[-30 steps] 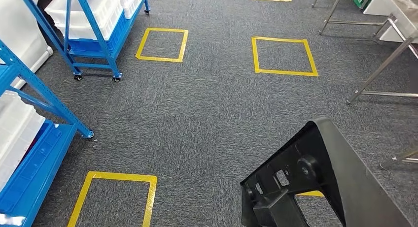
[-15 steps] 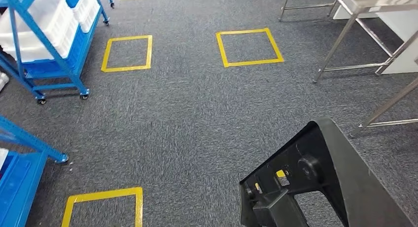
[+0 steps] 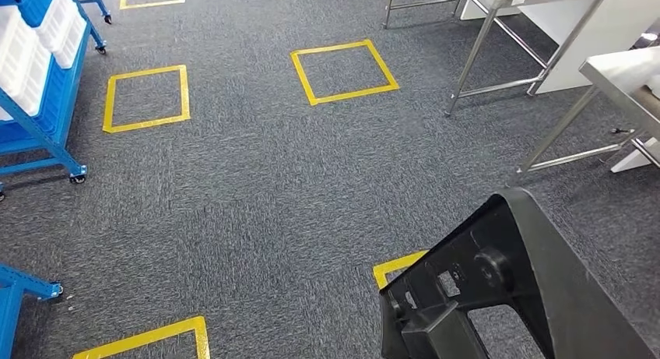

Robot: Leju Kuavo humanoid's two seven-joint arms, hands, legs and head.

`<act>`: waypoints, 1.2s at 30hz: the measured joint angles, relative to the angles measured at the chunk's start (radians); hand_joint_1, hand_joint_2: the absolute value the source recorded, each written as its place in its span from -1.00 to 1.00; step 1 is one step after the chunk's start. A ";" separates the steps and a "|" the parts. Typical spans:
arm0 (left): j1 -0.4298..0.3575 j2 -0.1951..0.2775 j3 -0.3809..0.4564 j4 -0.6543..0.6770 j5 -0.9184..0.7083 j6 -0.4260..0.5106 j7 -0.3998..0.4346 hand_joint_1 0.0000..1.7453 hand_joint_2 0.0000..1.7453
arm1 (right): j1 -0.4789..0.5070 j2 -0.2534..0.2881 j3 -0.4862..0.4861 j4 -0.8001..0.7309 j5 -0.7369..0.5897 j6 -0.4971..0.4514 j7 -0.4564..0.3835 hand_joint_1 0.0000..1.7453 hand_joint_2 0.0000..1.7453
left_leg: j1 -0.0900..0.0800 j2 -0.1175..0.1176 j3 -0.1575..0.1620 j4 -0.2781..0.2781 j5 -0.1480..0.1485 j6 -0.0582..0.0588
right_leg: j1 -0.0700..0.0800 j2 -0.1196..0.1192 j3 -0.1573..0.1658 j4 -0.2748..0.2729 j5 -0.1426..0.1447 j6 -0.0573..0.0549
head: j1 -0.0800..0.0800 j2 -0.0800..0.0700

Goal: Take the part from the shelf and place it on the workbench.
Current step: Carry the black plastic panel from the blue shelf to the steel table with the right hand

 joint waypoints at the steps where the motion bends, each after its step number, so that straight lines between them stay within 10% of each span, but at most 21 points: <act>1: 0.002 0.000 0.000 0.000 -0.001 0.001 0.000 -1.00 -1.00 | 0.000 0.000 -0.001 -0.001 -0.001 0.002 0.000 1.00 1.00 | -0.002 0.015 -0.002 0.000 0.000 0.002 | 0.000 -0.016 -0.032 0.066 -0.033 0.002 | 0.002 0.000; 4: 0.004 -0.001 0.000 0.000 0.000 0.006 -0.002 -1.00 -1.00 | 0.006 0.001 -0.007 -0.002 -0.011 0.020 0.000 1.00 1.00 | -0.009 0.060 -0.002 0.000 -0.004 0.005 | 0.001 -0.027 -0.063 0.140 -0.044 -0.002 | 0.003 0.000; 9: 0.002 -0.013 0.001 0.000 0.012 0.008 0.002 -1.00 -1.00 | 0.009 0.028 -0.034 -0.008 -0.002 0.093 0.000 1.00 1.00 | -0.013 0.118 0.015 -0.003 -0.016 -0.003 | 0.033 -0.118 0.087 -0.135 0.060 -0.045 | 0.002 0.000; 12: -0.002 -0.015 0.003 0.000 0.017 0.007 0.002 -1.00 -1.00 | 0.008 0.041 -0.048 -0.006 0.005 0.113 -0.002 1.00 1.00 | -0.011 0.144 0.028 -0.010 -0.019 -0.017 | 0.034 -0.092 0.091 -0.157 0.069 -0.054 | 0.003 0.000; 16: 0.001 -0.010 0.008 0.000 0.030 0.005 -0.009 -1.00 -1.00 | -0.007 0.055 -0.059 0.005 0.007 0.122 -0.007 1.00 1.00 | -0.008 0.028 -0.035 0.138 -0.103 -0.033 | 0.014 -0.036 0.107 -0.189 0.090 -0.063 | -0.005 0.000; 19: 0.009 -0.005 0.016 0.000 0.037 0.001 -0.017 -1.00 -1.00 | -0.011 0.057 -0.065 0.015 0.008 0.120 -0.007 1.00 1.00 | -0.002 0.008 -0.098 0.250 -0.124 -0.046 | 0.009 0.014 0.105 -0.181 0.087 -0.060 | -0.008 0.000; 23: 0.010 0.001 0.027 0.000 0.046 -0.002 -0.027 -1.00 -1.00 | -0.013 0.057 -0.067 0.026 0.011 0.113 -0.009 1.00 1.00 | 0.013 -0.055 -0.016 0.046 -0.008 -0.058 | -0.001 0.073 0.094 -0.139 0.065 -0.035 | -0.012 0.000; 25: 0.008 0.001 0.029 0.000 0.047 -0.004 -0.028 -1.00 -1.00 | -0.013 0.058 -0.066 0.028 0.012 0.112 -0.009 1.00 1.00 | 0.011 -0.079 -0.006 0.020 -0.013 -0.046 | -0.002 0.093 0.082 -0.125 0.060 -0.022 | -0.013 0.000; 27: 0.007 0.001 0.031 0.000 0.047 -0.005 -0.029 -1.00 -1.00 | -0.013 0.059 -0.067 0.030 0.015 0.110 -0.010 1.00 1.00 | 0.009 -0.056 -0.005 0.017 -0.010 -0.026 | -0.005 0.109 0.074 -0.124 0.063 -0.012 | -0.013 0.000; 33: 0.012 0.007 0.034 0.000 0.046 -0.026 -0.037 -1.00 -1.00 | -0.026 0.059 -0.061 0.040 0.049 0.050 -0.010 1.00 1.00 | 0.004 0.013 -0.004 0.003 -0.006 -0.004 | -0.004 -0.024 -0.061 0.130 -0.052 0.007 | 0.005 0.000; 36: 0.010 0.010 0.035 0.000 0.044 -0.036 -0.043 -1.00 -1.00 | -0.027 0.057 -0.054 0.043 0.070 0.019 -0.008 1.00 1.00 | 0.001 0.028 0.006 0.001 -0.020 -0.005 | -0.003 -0.029 -0.035 0.067 0.022 -0.002 | 0.006 0.000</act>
